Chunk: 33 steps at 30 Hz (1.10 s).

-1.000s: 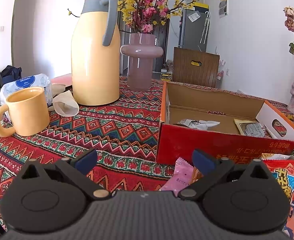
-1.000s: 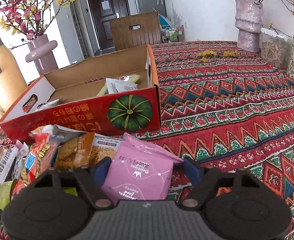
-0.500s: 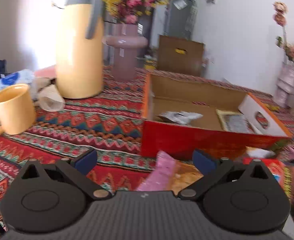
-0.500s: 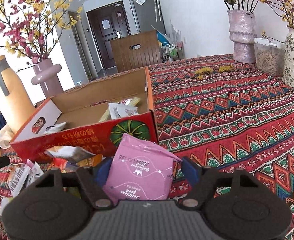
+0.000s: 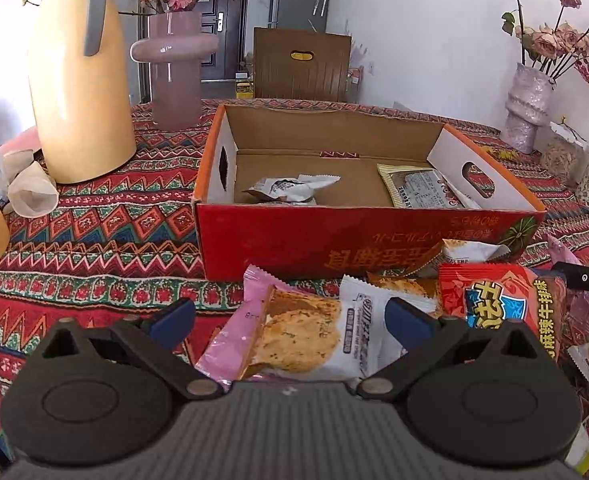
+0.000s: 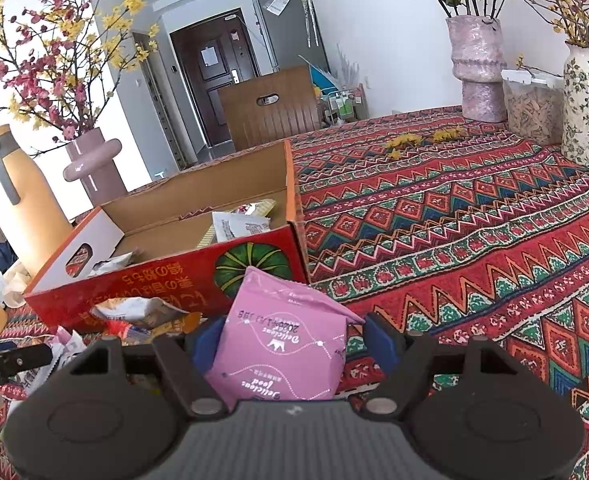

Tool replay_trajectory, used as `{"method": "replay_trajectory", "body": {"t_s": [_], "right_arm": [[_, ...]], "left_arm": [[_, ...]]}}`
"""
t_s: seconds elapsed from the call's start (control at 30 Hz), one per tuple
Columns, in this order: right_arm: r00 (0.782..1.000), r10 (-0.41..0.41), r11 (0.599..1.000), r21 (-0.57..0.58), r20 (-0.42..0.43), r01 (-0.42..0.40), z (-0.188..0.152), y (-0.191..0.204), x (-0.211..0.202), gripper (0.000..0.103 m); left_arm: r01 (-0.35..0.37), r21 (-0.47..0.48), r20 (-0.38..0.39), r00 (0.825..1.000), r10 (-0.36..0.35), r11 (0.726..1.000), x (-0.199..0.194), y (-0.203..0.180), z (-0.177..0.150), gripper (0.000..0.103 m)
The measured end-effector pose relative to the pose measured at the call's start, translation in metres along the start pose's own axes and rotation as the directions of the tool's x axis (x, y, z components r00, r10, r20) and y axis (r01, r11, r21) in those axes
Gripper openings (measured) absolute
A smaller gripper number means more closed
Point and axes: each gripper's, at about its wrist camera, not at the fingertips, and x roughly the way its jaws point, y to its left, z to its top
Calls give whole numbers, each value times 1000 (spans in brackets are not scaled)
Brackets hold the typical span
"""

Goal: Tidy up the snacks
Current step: 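Grasp a pink packet with the right tool while the left tool grasps a white cookie packet, then carry both packets over the red box and open both tools to drop them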

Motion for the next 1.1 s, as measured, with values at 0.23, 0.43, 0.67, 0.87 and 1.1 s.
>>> {"method": "replay_trajectory", "body": {"t_s": [0.23,0.43,0.67,0.87,1.1], "right_arm": [[1000,8,1000,4,-6,-8,-1,-1,2,74],[1000,11,1000,2,-9,-11,-1,0,3,74],[1000,15,1000,-7,-7,-15,-1,1,2,74],[1000,25,999,-30,12,-25,2,6,-3,74],[994,58,993,-103,88,-49,21,21,-10,74]], "left_arm": [[49,2,-26,998,-49,999,6,2,-2,76],[71,2,-19,997,-71,998,2,3,-3,62],[57,-1,19,998,-57,998,-5,3,-2,60],[53,-2,77,996,-53,999,-16,2,9,61],[34,11,159,987,-35,999,-24,-5,39,61]]}}
